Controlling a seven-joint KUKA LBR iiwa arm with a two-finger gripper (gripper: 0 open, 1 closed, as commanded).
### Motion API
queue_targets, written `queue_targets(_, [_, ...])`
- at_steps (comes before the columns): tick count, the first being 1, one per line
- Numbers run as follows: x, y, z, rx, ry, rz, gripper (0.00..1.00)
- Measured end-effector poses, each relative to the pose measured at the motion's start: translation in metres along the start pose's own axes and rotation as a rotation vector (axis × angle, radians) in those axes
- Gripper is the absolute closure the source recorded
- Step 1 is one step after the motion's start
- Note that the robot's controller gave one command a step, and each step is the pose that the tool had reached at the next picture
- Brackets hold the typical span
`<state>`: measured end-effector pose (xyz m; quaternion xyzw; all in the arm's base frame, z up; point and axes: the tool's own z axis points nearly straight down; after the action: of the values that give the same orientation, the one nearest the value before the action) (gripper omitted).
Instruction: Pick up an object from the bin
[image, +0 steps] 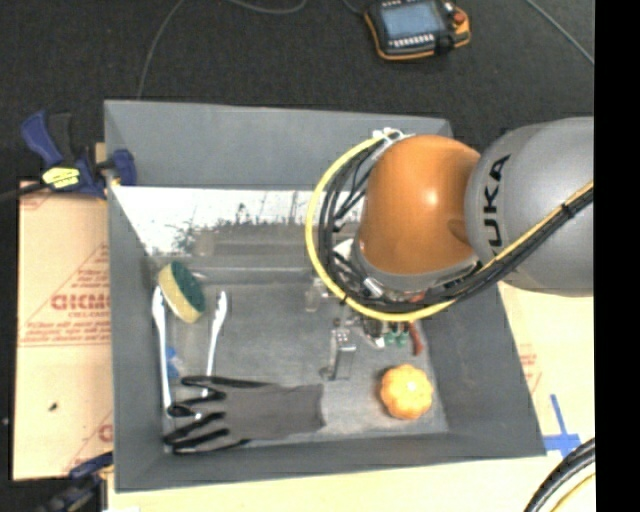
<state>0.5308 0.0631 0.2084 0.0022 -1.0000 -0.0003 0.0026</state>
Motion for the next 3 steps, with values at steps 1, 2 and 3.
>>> queue_targets(1, [-0.002,0.000,-0.004,-0.001,-0.008,0.003,0.00])
queue_targets(2, [0.030,0.048,0.120,-0.001,-0.011,-0.103,0.00])
queue_targets(3, [0.041,0.076,0.045,-0.004,-0.026,0.087,0.00])
